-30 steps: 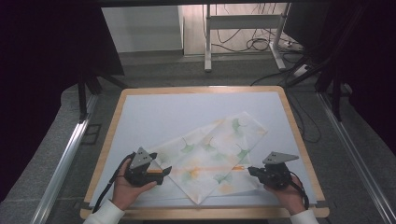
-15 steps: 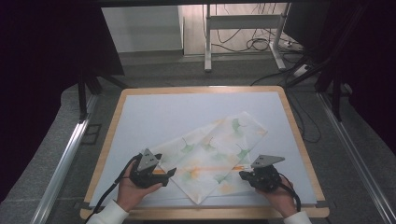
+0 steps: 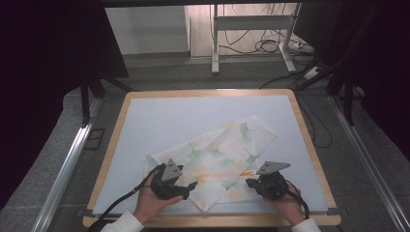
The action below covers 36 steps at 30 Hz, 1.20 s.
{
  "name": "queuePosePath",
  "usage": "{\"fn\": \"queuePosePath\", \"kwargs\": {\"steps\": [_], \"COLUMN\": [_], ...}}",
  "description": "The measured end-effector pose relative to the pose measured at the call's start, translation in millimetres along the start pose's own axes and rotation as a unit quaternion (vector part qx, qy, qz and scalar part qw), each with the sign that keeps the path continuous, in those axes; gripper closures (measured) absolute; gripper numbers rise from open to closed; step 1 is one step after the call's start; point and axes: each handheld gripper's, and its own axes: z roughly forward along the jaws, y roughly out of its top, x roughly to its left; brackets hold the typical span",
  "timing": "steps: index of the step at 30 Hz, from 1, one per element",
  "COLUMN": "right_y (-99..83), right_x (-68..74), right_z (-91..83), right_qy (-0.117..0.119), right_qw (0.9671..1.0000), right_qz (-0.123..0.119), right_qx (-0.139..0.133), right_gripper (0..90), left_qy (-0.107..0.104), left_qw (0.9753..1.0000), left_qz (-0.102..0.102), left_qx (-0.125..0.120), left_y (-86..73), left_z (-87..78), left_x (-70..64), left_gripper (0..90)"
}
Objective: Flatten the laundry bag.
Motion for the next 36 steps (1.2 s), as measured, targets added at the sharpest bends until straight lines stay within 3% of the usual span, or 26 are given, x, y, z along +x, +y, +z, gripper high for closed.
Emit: {"fn": "queuePosePath", "kwargs": {"steps": [5, 9, 13, 24, 36], "right_y": [0.5, 2.1, 1.5, 0.4, 0.2], "right_x": [1.0, 0.8, -1.9, -2.3, -3.1], "right_z": [1.8, 9.5, 14.7, 14.6, 14.7], "right_qy": [0.007, 0.003, 0.008, 0.012, 0.014], "right_qw": [1.0, 0.9999, 0.9997, 0.9997, 0.9997], "right_qz": [-0.003, -0.002, 0.002, 0.004, 0.004], "right_qx": [0.0, 0.014, 0.022, 0.02, 0.019], "right_gripper": [89.6, 89.6, 89.7, 89.7, 89.7], "left_qy": [-0.002, -0.006, -0.027, -0.032, -0.049], "left_qw": [0.9999, 0.999, 0.9987, 0.9969, 0.9957], "left_qz": [0.013, 0.045, 0.043, 0.066, 0.066], "left_qx": [0.003, -0.002, 0.004, 0.026, 0.043], "left_y": [2.2, 5.4, 6.7, 8.1, 18.8], "left_z": [3.6, 2.6, 7.7, 20.2, 43.1], "left_x": [-7.7, -23.4, -29.7, -44.0, -56.8], "left_gripper": [24.2, 23.3, 22.7, 21.9, 21.4]}}
